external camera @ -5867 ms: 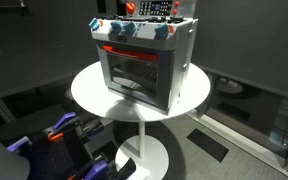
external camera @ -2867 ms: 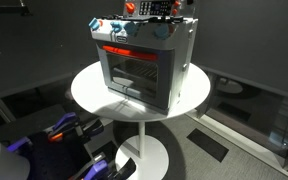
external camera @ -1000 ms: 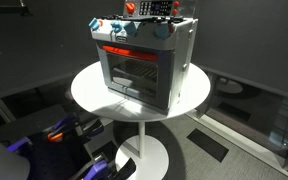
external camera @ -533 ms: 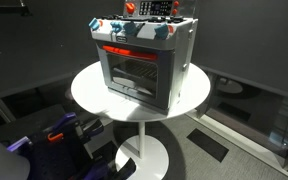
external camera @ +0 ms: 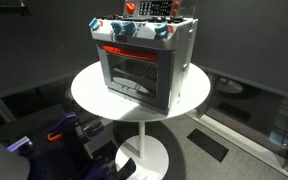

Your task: Push the top right button on the toy stove

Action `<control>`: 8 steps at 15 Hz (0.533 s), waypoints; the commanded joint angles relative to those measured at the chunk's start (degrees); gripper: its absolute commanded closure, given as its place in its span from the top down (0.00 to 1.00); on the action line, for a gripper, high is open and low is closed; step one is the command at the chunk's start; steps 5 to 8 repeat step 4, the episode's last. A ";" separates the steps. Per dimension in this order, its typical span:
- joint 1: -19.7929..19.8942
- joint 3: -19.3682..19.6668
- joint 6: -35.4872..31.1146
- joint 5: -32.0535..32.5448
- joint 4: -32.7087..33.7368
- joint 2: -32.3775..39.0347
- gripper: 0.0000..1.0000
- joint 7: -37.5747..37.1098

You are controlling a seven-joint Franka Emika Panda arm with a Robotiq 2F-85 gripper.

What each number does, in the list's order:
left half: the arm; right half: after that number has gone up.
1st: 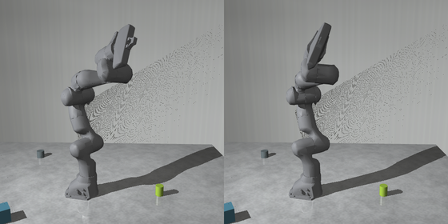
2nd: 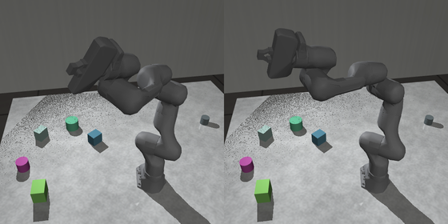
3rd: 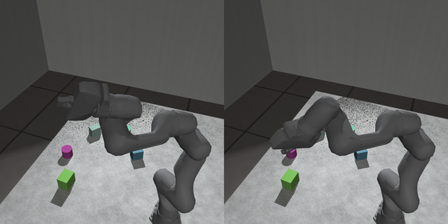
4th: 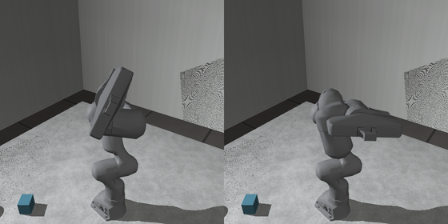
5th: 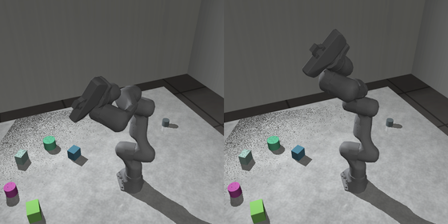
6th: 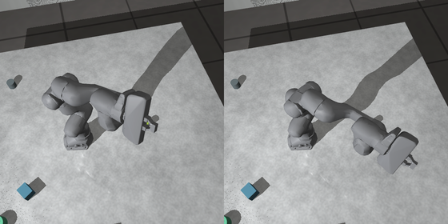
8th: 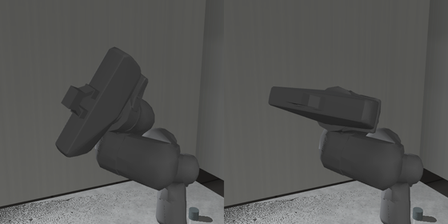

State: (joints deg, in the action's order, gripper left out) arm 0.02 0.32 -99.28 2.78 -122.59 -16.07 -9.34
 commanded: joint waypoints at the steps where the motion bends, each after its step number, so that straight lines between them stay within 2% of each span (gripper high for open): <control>1: 0.49 -0.38 0.18 -0.12 -0.21 -0.23 1.00 0.30; 8: 0.49 -0.34 0.18 -0.12 -0.45 -0.34 1.00 0.49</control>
